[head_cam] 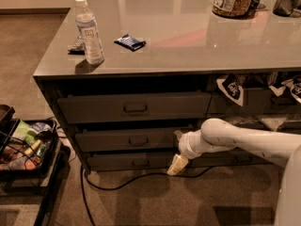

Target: Open middle drawer

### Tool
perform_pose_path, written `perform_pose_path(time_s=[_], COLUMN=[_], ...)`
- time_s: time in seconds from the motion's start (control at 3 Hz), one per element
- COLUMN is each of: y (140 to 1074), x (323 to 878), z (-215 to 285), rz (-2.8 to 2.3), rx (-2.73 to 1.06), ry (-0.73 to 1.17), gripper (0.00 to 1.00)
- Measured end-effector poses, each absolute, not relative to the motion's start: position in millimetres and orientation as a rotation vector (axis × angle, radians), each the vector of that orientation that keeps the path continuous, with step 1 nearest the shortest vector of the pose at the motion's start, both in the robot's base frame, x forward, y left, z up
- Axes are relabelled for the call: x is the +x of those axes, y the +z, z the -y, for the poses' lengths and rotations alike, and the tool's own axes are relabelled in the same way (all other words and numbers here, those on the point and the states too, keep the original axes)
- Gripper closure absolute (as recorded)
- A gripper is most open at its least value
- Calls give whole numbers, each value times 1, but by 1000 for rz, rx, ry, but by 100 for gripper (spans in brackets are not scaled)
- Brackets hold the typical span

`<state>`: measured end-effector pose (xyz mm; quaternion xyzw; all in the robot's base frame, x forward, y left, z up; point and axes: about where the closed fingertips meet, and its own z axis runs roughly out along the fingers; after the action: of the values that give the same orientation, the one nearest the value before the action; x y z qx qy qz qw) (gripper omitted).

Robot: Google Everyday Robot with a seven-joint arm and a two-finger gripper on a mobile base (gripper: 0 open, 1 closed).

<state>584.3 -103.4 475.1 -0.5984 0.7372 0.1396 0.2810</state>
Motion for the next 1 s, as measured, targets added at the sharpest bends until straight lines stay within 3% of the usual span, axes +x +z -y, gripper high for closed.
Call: perform_pose_path(time_s=[1.0], y=[456], x=[638], z=[101], rz=[-1671], rx=[-1687], ry=[291], gripper=[0])
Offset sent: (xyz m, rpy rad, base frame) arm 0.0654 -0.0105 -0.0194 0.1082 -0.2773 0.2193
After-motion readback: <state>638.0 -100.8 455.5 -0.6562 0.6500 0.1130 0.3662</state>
